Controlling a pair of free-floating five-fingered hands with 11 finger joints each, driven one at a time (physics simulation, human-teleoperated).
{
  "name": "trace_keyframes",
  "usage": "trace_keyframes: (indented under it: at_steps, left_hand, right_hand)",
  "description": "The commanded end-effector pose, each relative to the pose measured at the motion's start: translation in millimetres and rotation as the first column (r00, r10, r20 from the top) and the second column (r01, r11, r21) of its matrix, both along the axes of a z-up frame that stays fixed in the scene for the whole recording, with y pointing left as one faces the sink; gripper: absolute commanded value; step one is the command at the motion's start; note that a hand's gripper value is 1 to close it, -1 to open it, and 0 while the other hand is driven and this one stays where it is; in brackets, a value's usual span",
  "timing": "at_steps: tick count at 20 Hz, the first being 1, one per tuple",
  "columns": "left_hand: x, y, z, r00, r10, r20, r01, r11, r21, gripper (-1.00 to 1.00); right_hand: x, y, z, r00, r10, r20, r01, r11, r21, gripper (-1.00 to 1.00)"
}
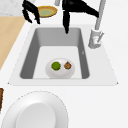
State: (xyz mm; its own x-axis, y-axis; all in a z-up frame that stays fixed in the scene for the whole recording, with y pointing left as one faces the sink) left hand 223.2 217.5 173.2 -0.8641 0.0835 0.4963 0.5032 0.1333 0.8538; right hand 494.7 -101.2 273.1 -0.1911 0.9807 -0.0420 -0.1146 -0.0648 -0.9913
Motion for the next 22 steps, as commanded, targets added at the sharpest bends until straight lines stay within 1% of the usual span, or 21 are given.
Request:
trace_keyframes:
  at_steps: [1,4,7,10,11,12,13,14,16,19,20,22]
  left_hand:
    - [0.0,0,0,1.0,0.0,0.0,0.0,1.0,0.0,0.0]
    - [0.0,0,0,1.0,0.0,0.0,0.0,1.0,0.0,0.0]
    - [0.0,0,0,1.0,0.0,0.0,0.0,1.0,0.0,0.0]
    - [0.0,0,0,1.0,0.0,0.0,0.0,1.0,0.0,0.0]
    - [0.0,0,0,1.0,0.0,0.0,0.0,1.0,0.0,0.0]
    - [0.0,0,0,1.0,0.0,0.0,0.0,1.0,0.0,0.0]
    - [0.0,0,0,1.0,0.0,0.0,0.0,1.0,0.0,0.0]
    - [0.0,0,0,1.0,0.0,0.0,0.0,1.0,0.0,0.0]
    - [0.0,0,0,1.0,0.0,0.0,0.0,1.0,0.0,0.0]
    - [0.0,0,0,1.0,0.0,0.0,0.0,1.0,0.0,0.0]
    - [0.0,0,0,1.0,0.0,0.0,0.0,1.0,0.0,0.0]
    - [0.0,0,0,1.0,0.0,0.0,0.0,1.0,0.0,0.0]
  right_hand:
    - [19,4,2,0.994,0.0,-0.108,-0.001,1.0,-0.011,-1.0]
    - [30,5,4,0.983,-0.004,-0.186,-0.001,1.0,-0.023,-1.0]
    - [46,6,6,0.971,-0.004,-0.237,-0.003,1.0,-0.03,-1.0]
    - [57,6,4,0.951,-0.011,-0.309,-0.006,0.999,-0.054,-1.0]
    - [62,6,5,0.946,-0.014,-0.323,-0.007,0.998,-0.062,-1.0]
    - [69,6,1,0.945,-0.013,-0.327,-0.009,0.998,-0.066,-1.0]
    - [75,6,1,0.941,-0.016,-0.339,-0.007,0.998,-0.067,-1.0]
    - [80,6,-2,0.934,-0.022,-0.358,-0.003,0.998,-0.069,-1.0]
    - [89,7,-8,0.914,-0.034,-0.404,0.003,0.997,-0.076,-1.0]
    - [105,8,-17,0.894,-0.047,-0.445,0.006,0.996,-0.093,-1.0]
    - [110,9,-20,0.886,-0.049,-0.462,0.006,0.996,-0.094,-1.0]
    - [116,10,-25,0.863,-0.044,-0.503,-0.006,0.995,-0.096,-1.0]
